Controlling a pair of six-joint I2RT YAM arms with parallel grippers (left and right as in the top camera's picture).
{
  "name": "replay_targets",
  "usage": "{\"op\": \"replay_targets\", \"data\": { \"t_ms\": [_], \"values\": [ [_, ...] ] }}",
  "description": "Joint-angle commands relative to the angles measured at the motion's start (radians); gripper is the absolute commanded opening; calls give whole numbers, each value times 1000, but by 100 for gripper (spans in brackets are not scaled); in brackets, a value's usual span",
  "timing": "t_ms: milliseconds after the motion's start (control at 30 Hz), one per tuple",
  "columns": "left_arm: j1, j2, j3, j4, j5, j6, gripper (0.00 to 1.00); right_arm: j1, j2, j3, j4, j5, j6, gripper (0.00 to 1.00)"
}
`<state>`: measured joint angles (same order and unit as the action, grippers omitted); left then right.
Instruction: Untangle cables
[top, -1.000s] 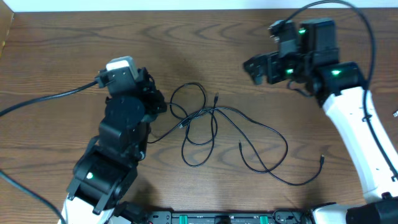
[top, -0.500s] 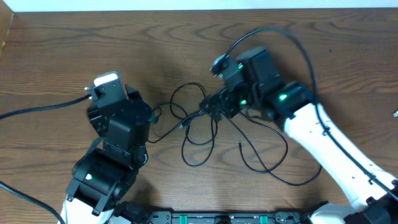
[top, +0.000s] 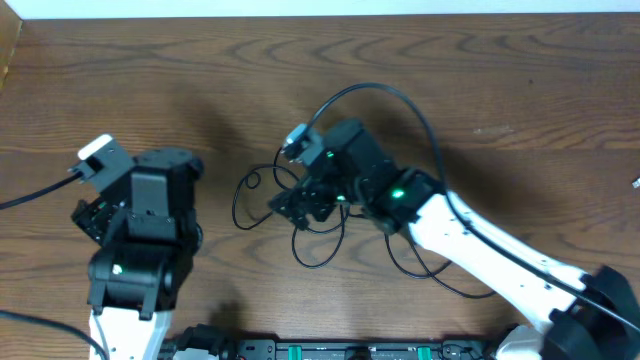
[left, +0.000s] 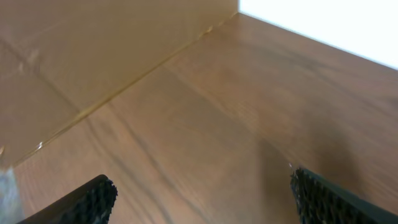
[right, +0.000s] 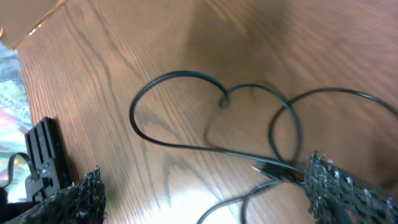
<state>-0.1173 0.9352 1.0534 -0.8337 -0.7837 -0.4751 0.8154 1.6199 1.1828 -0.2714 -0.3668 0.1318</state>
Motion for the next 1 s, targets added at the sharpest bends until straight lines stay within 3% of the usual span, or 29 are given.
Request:
{"op": "replay_targets", "data": {
  "t_ms": [0, 267, 700, 733, 867, 967],
  "values": [
    [87, 40, 1, -13, 106, -21, 91, 43, 78, -9, 48, 10, 77, 99],
    [163, 138, 1, -48, 172, -21, 91, 128, 206, -9, 188, 9, 195, 99],
    [163, 214, 1, -44, 219, -21, 92, 252, 296, -9, 345, 153, 198, 98],
    [163, 213, 1, -45, 219, -21, 92, 254, 302, -9, 359, 192, 209, 92],
    [163, 214, 1, -44, 219, -21, 92, 254, 314, -9, 389, 251, 212, 83],
    [163, 215, 1, -44, 220, -21, 92, 254, 325, -9, 414, 272, 212, 66]
  ]
}}
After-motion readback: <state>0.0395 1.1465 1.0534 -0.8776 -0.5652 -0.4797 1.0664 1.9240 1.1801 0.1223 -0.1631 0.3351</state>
